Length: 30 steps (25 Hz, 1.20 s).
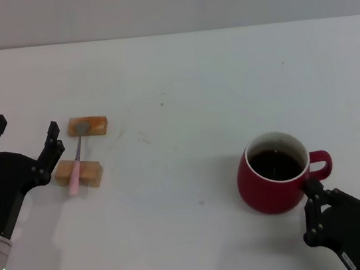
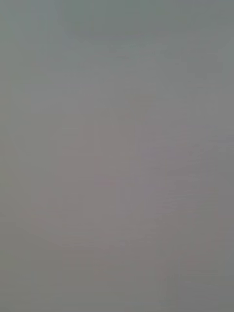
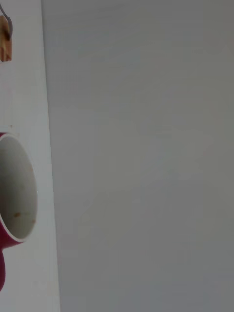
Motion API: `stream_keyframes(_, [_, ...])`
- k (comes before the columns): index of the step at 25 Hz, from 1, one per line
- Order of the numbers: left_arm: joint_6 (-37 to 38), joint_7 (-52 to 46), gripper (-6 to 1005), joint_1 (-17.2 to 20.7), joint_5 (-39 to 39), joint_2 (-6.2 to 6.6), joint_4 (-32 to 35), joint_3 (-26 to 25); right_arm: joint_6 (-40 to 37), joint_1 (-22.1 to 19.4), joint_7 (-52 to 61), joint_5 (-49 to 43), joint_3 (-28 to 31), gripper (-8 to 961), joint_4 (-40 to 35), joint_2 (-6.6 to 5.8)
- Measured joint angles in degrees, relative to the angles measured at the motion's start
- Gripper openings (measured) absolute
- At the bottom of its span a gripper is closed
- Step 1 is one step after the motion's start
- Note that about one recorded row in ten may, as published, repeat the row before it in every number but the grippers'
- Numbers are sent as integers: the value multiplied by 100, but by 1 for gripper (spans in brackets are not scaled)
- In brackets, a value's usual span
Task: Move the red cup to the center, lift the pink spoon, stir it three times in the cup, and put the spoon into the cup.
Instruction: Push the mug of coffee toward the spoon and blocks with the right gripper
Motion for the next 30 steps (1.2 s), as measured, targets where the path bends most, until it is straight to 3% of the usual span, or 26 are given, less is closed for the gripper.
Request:
stream_keyframes(20, [31, 0, 861, 67, -2, 9, 0, 0, 457, 314, 0, 5, 302, -1, -169, -19])
stream_keyframes(30, [35, 0, 861, 84, 0, 9, -10, 14, 254, 33, 0, -26, 299, 0, -147, -7])
